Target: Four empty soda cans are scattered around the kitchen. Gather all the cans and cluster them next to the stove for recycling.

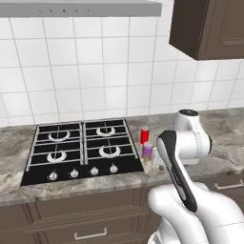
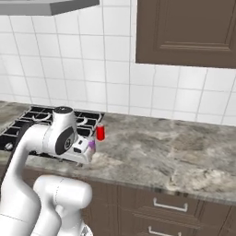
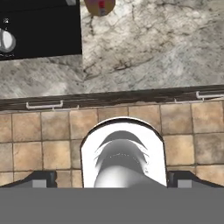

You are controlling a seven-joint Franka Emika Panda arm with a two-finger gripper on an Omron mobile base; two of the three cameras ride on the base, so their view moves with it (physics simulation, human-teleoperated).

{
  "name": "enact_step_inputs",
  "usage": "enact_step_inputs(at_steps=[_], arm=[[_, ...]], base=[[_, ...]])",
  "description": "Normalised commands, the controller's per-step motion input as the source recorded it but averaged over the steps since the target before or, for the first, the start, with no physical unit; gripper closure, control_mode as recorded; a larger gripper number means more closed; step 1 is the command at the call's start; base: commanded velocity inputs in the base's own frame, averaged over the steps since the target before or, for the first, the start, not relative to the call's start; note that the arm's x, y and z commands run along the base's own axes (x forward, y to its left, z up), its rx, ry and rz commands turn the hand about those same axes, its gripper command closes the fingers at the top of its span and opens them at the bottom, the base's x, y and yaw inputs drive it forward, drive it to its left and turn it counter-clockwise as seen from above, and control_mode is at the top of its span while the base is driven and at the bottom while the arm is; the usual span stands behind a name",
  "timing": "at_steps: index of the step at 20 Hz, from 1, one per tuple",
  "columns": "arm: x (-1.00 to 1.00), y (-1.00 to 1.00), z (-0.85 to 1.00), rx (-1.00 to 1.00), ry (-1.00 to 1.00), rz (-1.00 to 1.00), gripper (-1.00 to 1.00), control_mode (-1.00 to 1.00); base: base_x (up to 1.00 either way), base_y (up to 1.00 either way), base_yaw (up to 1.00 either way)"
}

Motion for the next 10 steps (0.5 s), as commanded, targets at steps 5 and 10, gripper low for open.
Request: enact_step_inputs(at_steps=[5, 10], arm=[[0.0, 0.0, 0.0, 0.0, 0.0, 0.0, -1.0, 1.0], [0.0, 0.0, 0.0, 0.0, 0.0, 0.0, -1.0, 1.0]], base=[[-0.68, -0.01, -0.39], [0.67, 0.56, -0.73]])
